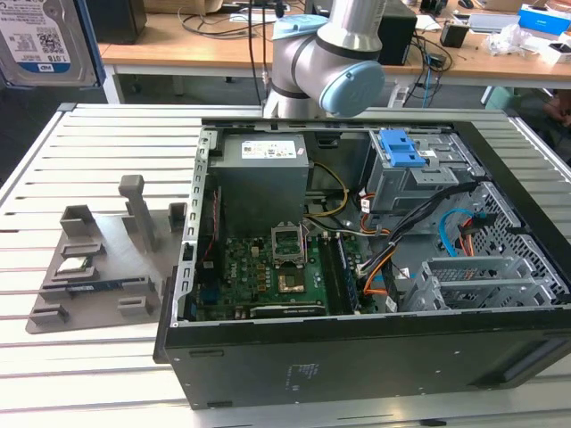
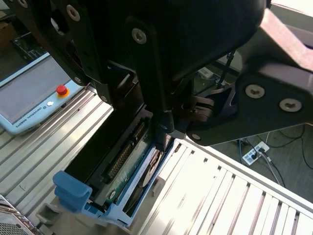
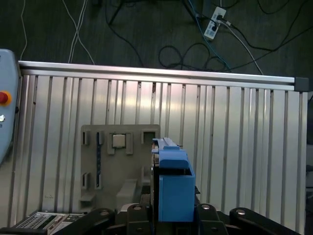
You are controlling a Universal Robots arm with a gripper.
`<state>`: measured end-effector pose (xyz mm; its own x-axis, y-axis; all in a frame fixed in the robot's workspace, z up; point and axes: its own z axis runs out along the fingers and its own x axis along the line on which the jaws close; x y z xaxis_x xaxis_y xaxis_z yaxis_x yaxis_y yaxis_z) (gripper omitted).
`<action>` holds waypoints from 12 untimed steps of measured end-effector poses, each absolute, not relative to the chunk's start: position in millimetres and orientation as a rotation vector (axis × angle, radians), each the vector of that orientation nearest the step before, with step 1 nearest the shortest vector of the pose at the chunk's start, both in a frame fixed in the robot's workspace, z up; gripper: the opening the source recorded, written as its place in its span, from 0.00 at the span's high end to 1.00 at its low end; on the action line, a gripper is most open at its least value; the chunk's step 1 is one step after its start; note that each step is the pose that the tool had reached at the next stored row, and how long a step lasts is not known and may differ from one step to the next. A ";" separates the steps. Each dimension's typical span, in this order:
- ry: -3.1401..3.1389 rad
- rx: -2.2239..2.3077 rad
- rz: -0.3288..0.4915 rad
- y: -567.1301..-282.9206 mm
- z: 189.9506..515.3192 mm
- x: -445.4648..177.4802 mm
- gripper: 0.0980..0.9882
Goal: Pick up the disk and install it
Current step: 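Pick up the disk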
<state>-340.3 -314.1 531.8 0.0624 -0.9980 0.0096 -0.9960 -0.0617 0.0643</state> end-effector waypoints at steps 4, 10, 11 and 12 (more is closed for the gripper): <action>-2.114 2.250 -0.058 -313.5 540.9 -340.2 0.70; -2.113 2.249 -0.060 -312.7 558.8 -340.0 0.70; -2.113 2.249 -0.060 -312.7 558.8 -340.0 0.70; -2.113 2.249 -0.060 -312.7 558.9 -340.0 0.70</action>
